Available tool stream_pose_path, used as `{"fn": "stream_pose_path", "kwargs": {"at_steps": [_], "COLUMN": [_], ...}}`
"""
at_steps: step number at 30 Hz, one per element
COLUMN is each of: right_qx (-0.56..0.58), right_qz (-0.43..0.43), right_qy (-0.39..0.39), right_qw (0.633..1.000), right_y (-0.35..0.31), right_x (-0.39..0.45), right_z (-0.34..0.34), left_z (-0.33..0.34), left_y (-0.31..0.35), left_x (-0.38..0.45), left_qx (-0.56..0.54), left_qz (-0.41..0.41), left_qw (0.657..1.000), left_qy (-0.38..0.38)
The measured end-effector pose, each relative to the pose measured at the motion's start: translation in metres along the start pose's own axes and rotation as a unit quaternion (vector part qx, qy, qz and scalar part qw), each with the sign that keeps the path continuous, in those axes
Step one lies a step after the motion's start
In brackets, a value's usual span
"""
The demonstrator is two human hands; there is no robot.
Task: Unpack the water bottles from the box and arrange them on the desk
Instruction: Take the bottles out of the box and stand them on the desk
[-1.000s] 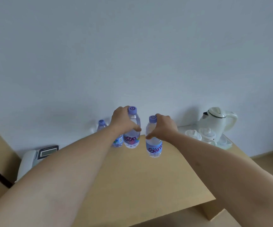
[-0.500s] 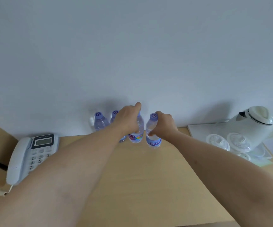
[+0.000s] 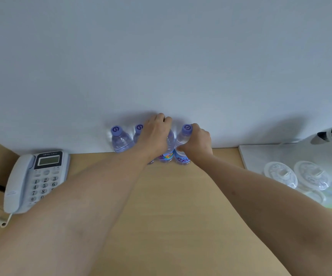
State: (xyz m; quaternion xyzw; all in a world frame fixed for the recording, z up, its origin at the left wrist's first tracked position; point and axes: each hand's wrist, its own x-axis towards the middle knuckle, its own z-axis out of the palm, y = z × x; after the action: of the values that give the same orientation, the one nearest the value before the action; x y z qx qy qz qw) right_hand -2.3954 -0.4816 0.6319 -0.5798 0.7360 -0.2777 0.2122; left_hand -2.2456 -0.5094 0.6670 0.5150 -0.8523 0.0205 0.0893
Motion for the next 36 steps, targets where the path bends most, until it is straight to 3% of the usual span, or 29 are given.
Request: {"fn": "stream_pose_path", "kwargs": {"at_steps": [9,20,30,36], "right_qx": [0.038,-0.013,-0.104,-0.143], "right_qz": [-0.016,0.013,0.017,0.066], "right_qy": [0.003,0.000,0.023,0.061], "right_qw": [0.999,1.000,0.994,0.986], "right_y": [0.007,-0.003,-0.026,-0.017], "right_x": [0.011,-0.010,-0.097,-0.182], "right_z": [0.002,-0.008,-0.073,-0.104], "left_z": [0.015,-0.003,-0.071,-0.090], "left_y": [0.000,0.000,0.022,0.063], "left_x": [-0.002,-0.023,-0.066,-0.104], "left_qx": [-0.047,-0.050,-0.087,-0.104], "left_qz": [-0.004,-0.013,0.009,0.060], "left_qw": [0.999,0.999,0.996,0.993], "left_qy": [0.022,0.004,0.021,0.008]}}
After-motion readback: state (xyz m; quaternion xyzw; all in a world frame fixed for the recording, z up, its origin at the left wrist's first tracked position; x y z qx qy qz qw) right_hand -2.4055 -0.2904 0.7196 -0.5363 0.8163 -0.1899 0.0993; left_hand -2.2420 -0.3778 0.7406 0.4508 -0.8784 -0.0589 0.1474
